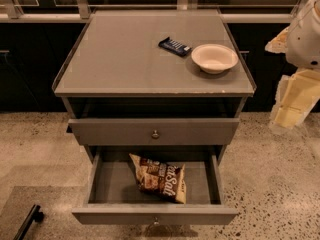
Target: Pick brown chip bag from middle drawer and place on counter
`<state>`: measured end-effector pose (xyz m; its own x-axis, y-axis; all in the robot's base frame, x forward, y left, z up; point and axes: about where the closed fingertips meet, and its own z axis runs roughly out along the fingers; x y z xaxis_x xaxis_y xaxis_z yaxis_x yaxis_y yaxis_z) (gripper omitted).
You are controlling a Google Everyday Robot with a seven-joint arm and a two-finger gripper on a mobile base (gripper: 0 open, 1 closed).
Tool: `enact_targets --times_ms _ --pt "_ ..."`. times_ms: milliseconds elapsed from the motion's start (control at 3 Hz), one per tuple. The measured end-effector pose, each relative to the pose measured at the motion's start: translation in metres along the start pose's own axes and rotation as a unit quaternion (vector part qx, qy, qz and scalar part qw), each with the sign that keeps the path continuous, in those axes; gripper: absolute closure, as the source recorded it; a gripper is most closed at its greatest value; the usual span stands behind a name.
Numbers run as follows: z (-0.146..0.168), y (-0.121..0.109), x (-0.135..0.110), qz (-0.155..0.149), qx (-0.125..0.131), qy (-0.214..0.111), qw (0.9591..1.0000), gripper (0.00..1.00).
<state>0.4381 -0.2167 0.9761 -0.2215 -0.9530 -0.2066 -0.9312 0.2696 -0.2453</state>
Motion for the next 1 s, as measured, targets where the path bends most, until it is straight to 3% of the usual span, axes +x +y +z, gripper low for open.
enact_targets --times_ms 667,1000 --pt "0.007 0.001 0.000 -0.008 0.003 -0.016 0.9998 0.00" --pt "0.027 0.027 -0.002 -0.035 0.005 -0.063 0.9974 0.00"
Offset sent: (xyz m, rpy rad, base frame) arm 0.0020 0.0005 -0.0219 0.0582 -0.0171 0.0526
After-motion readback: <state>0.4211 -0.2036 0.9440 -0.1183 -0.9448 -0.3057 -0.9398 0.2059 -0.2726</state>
